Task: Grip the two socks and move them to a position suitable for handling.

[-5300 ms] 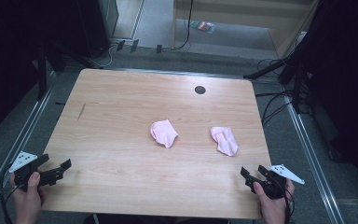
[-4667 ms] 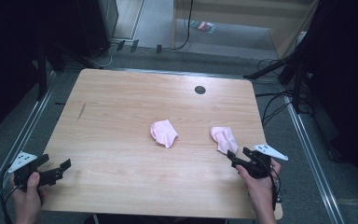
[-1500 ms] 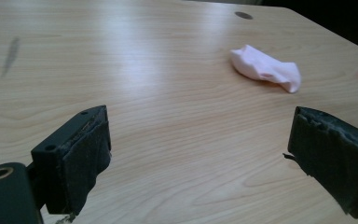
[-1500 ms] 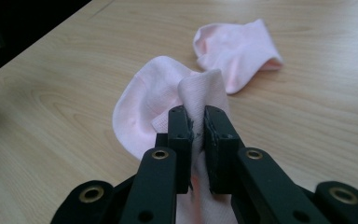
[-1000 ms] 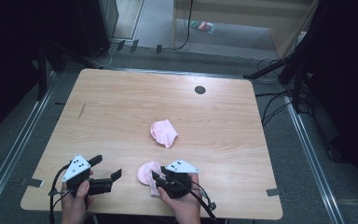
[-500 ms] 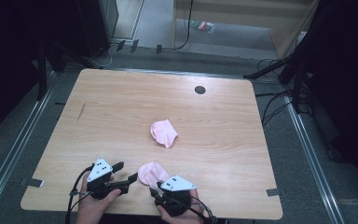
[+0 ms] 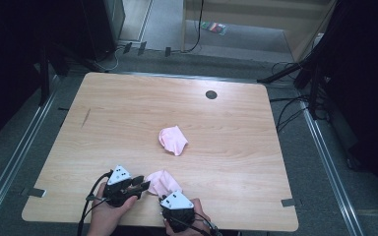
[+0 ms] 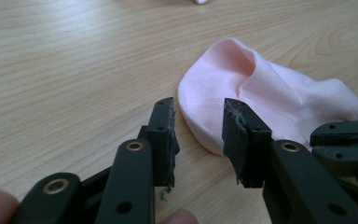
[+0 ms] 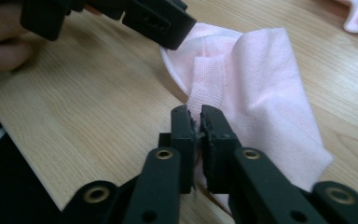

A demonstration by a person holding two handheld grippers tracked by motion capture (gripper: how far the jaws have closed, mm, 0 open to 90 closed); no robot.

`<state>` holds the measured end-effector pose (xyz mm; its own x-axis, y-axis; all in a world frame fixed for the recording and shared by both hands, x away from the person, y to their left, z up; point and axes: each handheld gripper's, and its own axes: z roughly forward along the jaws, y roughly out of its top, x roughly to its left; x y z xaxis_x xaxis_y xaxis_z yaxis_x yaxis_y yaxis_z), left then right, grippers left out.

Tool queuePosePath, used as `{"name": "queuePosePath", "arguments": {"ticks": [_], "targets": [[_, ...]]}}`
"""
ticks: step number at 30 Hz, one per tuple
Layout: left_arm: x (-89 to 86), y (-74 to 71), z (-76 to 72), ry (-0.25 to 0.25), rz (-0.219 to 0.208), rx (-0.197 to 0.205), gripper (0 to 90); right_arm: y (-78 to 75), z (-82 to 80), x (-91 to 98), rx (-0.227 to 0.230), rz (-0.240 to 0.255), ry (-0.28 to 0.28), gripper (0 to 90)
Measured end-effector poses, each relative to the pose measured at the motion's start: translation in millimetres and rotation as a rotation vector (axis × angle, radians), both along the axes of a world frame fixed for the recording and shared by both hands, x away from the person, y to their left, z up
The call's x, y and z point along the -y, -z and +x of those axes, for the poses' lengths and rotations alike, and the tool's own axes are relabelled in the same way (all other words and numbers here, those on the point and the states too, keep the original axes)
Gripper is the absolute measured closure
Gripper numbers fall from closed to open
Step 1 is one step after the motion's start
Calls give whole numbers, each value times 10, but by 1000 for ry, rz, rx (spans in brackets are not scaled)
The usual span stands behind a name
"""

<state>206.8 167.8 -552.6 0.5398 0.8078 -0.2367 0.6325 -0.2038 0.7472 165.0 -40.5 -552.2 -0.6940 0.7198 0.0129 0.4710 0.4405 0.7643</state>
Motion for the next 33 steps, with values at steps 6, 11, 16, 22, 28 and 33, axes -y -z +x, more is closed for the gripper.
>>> {"name": "queuePosePath", "arguments": {"ticks": [6,11,16,22,28,33], "targets": [[-13,9,7,25,0,-22,828,-115,87,149,-60,101,19,881],[-81,-18,17,41,-28,-27,900,-282,174,334,-89,220,61,881],[-162,-33,26,62,-44,-37,900,-422,338,657,-92,320,165,881],[-251,-39,31,80,-27,-33,900,-333,567,1043,-165,385,295,884],[-293,-68,22,77,66,-1,900,-207,681,1190,-229,336,340,894],[-345,-70,32,69,59,-6,900,-210,681,1196,-223,299,351,897]]}}
